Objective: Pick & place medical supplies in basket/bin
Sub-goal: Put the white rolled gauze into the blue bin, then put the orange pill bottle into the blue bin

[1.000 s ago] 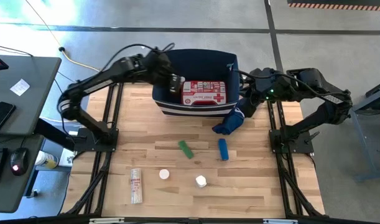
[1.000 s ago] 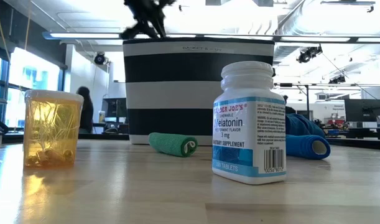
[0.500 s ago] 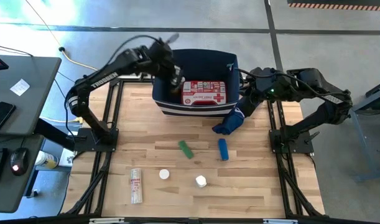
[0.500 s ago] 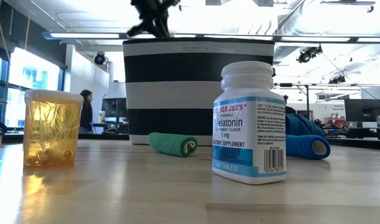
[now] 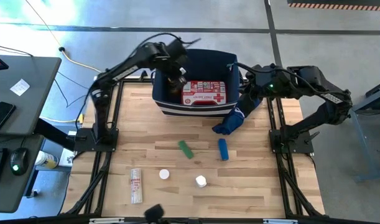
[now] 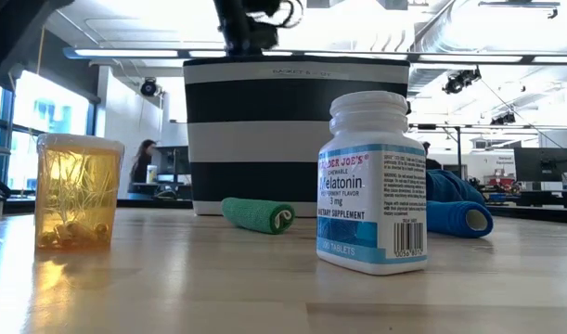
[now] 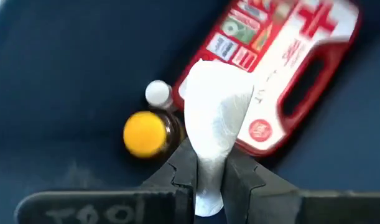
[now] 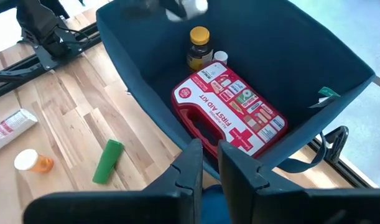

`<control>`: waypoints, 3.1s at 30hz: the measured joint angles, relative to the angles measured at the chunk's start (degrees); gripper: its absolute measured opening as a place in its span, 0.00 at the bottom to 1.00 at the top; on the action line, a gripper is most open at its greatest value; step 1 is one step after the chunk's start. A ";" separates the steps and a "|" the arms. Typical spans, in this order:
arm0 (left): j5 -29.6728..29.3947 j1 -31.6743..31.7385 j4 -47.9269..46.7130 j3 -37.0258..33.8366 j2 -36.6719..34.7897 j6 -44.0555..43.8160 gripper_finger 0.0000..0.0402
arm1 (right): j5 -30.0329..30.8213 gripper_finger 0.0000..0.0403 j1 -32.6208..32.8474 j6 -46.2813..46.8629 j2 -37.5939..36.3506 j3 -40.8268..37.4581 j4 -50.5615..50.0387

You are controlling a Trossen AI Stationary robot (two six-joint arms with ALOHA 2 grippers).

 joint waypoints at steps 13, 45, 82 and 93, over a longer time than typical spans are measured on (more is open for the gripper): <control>-3.41 -2.93 -4.24 0.20 9.96 23.32 0.19 | -0.15 0.11 0.00 0.00 0.00 0.00 0.00; -5.16 0.82 -9.40 -5.70 15.82 28.34 0.39 | -0.65 0.09 0.04 -0.02 0.00 0.00 -0.08; -4.39 -2.31 -14.42 10.32 2.20 5.13 0.43 | -0.28 0.14 0.02 2.92 0.32 0.00 -1.57; -3.39 -8.87 -14.42 10.32 -9.75 -6.10 0.32 | -8.09 0.14 0.28 4.94 4.04 0.00 -1.57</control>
